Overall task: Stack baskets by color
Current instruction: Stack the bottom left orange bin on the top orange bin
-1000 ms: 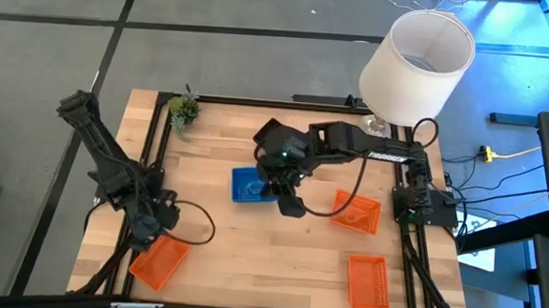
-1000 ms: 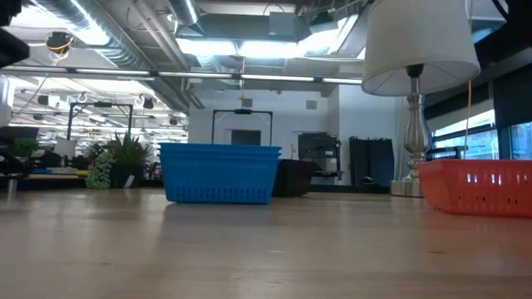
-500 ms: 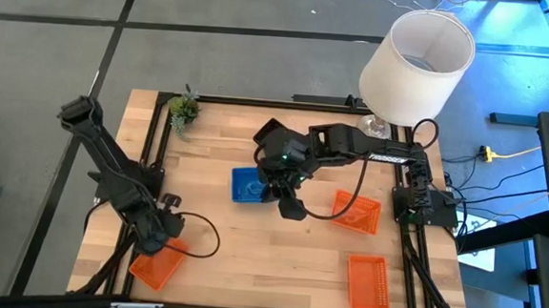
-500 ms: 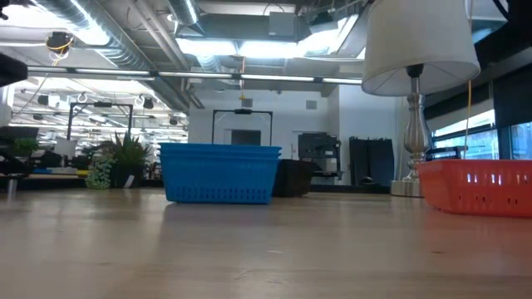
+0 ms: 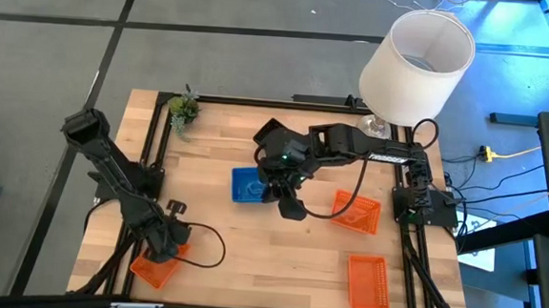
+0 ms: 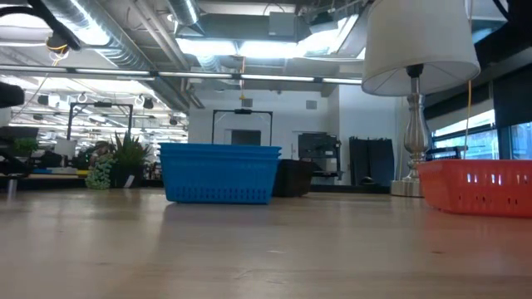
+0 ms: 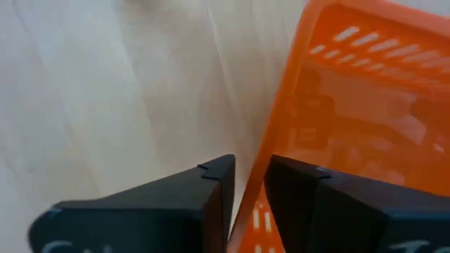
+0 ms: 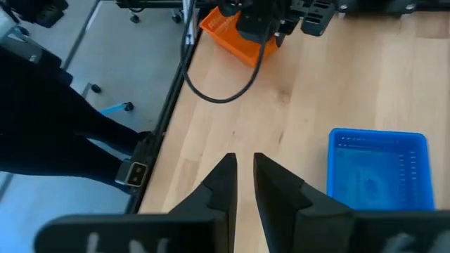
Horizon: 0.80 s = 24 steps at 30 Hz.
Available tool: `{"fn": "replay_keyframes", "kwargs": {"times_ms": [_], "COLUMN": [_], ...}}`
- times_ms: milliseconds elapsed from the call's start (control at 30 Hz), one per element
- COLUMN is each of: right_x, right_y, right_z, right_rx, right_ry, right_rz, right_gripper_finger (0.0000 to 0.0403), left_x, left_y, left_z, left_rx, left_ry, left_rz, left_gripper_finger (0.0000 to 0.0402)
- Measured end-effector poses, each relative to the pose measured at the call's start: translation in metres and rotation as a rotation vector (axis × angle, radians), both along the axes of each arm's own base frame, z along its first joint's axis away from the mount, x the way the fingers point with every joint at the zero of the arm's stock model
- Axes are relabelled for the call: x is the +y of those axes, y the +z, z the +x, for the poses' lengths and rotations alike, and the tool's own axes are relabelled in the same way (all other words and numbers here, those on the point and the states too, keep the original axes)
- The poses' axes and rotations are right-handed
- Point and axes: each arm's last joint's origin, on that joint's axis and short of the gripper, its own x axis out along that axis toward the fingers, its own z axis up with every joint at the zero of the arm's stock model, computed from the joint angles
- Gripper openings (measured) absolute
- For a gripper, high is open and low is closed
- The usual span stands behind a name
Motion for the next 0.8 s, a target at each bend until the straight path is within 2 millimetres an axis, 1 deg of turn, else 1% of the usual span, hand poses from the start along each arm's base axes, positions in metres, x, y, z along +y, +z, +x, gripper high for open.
{"fn": "replay_keyframes", "kwargs": {"times_ms": [100, 167, 267, 400, 567, 667, 800], "right_x": [0.003, 0.007, 0.018, 0.034, 0.053, 0.061, 0.068], "right_y": [0.003, 0.007, 0.017, 0.037, 0.056, 0.061, 0.058], "right_z": [-0.003, -0.009, -0.02, -0.045, -0.085, -0.106, -0.13], "right_rx": [0.017, 0.039, 0.029, -0.003, -0.021, -0.006, 0.08], "right_ry": [-0.004, -0.013, -0.006, -0.045, -0.171, -0.283, -0.454], "right_rz": [0.045, 0.066, 0.083, 0.042, -0.101, -0.194, -0.273], "right_gripper_finger": [0.0048, 0.0048, 0.0048, 0.0048, 0.0048, 0.0048, 0.0048], "left_x": [-0.002, -0.001, -0.001, -0.002, 0.005, 0.016, 0.034], "left_y": [-0.002, 0.0, 0.01, 0.035, 0.072, 0.093, 0.126], "left_z": [0.005, 0.01, 0.018, 0.026, 0.046, 0.058, 0.08], "left_rx": [0.008, 0.017, -0.011, -0.128, -0.315, -0.435, -0.639], "left_ry": [0.05, 0.077, 0.108, 0.141, 0.257, 0.357, 0.547], "left_rz": [-0.037, -0.073, -0.115, -0.146, -0.144, -0.094, -0.009], "left_gripper_finger": [0.0034, 0.001, 0.0003, 0.0001, 0.0, 0.0, 0.0]}}
